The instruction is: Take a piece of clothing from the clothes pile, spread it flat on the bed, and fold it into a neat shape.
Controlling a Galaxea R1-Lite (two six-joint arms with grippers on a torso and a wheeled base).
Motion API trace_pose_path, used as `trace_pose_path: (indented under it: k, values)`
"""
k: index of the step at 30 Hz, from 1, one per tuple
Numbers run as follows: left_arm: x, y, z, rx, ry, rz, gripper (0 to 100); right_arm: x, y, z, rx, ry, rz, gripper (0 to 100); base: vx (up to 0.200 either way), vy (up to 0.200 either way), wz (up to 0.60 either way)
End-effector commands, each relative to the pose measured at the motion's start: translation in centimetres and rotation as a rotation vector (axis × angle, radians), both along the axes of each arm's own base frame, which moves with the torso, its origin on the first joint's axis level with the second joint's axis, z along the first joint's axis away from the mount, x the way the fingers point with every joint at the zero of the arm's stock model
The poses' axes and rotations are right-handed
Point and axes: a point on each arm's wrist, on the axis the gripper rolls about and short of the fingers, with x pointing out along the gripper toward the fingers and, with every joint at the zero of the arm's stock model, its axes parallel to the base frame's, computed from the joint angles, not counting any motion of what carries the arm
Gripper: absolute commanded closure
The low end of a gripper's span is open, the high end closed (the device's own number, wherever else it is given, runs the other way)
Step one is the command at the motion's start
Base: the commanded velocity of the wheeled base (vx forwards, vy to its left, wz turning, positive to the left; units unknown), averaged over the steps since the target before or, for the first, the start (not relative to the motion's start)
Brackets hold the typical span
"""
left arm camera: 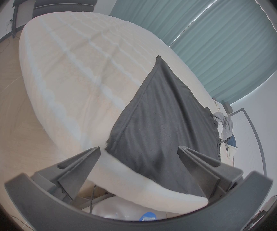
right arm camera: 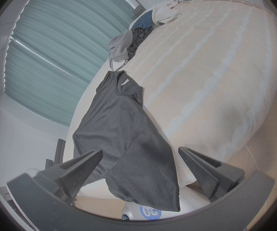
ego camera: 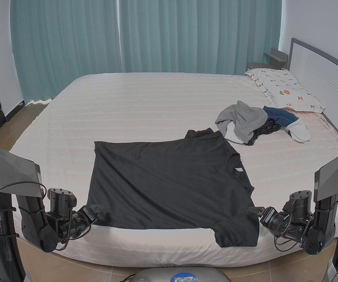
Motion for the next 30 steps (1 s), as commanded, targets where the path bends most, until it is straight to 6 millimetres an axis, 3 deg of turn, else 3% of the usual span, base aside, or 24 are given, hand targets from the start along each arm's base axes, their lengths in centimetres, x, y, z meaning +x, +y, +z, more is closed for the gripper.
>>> trace_pose_path:
  k: [1,4,5,12,20,30]
  values:
    - [0.9,-0.2,-0.8,0.003,0.001,-0.003,0,0.1,0.1,0.1,0.002,-0.014,0.002,0,0.0,0.0,0.0]
    - [0.9,-0.2,-1.0,0.005,0.007,-0.005,0,0.1,0.1,0.0,0.001,-0.011,0.002,0,0.0,0.0,0.0]
    - [0.9,-0.2,-0.9,0.004,0.005,-0.001,100,0.1,0.1,0.0,0.001,-0.011,0.002,0,0.0,0.0,0.0]
    - [-0.4,0.9,-0.9,0.025,0.044,0.043,100,0.0,0.0,0.0,-0.002,-0.008,0.003,0,0.0,0.0,0.0]
    - [-2.2,2.3,0.6,0.041,0.046,0.077,100,-0.6,-0.1,-0.1,-0.008,0.015,0.012,0,0.0,0.0,0.0]
    - [-3.4,3.7,0.4,0.115,0.089,0.066,100,-1.3,0.1,-1.1,-0.056,0.064,0.056,0,0.0,0.0,0.0]
